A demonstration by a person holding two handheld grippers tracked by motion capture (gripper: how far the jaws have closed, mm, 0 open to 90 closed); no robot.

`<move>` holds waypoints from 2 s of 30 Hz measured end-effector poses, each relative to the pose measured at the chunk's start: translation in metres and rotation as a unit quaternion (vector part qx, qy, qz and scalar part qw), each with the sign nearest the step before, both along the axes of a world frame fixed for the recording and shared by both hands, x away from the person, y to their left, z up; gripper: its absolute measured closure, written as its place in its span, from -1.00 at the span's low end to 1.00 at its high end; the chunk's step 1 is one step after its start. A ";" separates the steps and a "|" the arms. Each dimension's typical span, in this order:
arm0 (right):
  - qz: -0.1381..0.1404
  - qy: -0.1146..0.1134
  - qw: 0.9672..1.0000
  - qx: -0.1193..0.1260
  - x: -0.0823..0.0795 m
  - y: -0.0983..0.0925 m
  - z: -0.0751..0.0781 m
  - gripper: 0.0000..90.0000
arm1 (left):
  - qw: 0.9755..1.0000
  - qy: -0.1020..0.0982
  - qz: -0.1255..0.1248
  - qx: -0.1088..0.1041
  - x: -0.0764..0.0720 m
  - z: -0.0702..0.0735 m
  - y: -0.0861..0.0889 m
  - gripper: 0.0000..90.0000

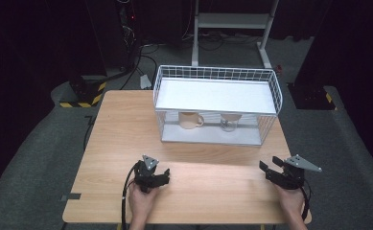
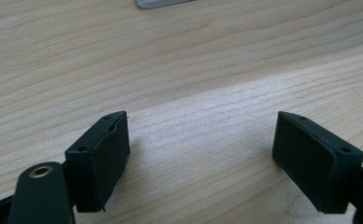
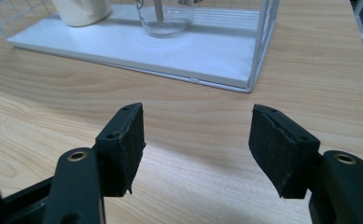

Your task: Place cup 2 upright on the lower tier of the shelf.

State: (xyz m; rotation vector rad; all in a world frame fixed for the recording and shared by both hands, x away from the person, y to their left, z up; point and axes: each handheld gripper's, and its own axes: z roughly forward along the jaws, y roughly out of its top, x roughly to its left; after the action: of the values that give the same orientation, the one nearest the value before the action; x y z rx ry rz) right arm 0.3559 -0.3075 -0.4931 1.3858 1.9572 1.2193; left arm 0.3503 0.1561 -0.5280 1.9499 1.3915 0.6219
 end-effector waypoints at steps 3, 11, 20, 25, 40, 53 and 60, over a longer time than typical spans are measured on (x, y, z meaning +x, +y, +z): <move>-0.004 0.005 1.000 -0.003 0.000 -0.002 -0.002 -0.19 | 1.000 0.000 0.001 0.000 0.000 0.000 0.000 -0.57; -0.010 0.026 0.999 -0.029 0.001 -0.004 -0.013 -0.19 | 1.000 -0.001 0.001 0.000 0.000 0.000 0.000 -0.57; -0.021 0.054 0.996 -0.067 0.006 -0.002 -0.024 -0.20 | 1.000 -0.001 0.001 0.000 0.000 0.000 0.000 -0.57; -0.021 0.063 0.995 -0.077 0.009 -0.002 -0.028 -0.21 | 1.000 -0.001 0.002 0.000 0.000 0.000 0.000 -0.57; -0.023 0.076 0.991 -0.105 0.011 0.003 -0.030 -0.32 | 1.000 -0.001 0.002 0.000 0.000 0.000 0.000 -0.57; -0.024 0.077 0.991 -0.106 0.011 0.003 -0.030 -0.35 | 1.000 -0.001 0.002 0.000 0.000 0.000 0.000 -0.57; -0.025 0.078 0.991 -0.104 0.011 0.003 -0.030 -0.35 | 1.000 0.000 0.001 -0.002 0.000 0.000 0.000 -0.57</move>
State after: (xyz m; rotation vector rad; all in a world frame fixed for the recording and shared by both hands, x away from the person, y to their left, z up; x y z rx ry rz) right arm 0.3673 -0.3048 -0.5227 1.4472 2.0738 0.8784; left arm 0.3504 0.1558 -0.5280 1.9462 1.3951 0.6199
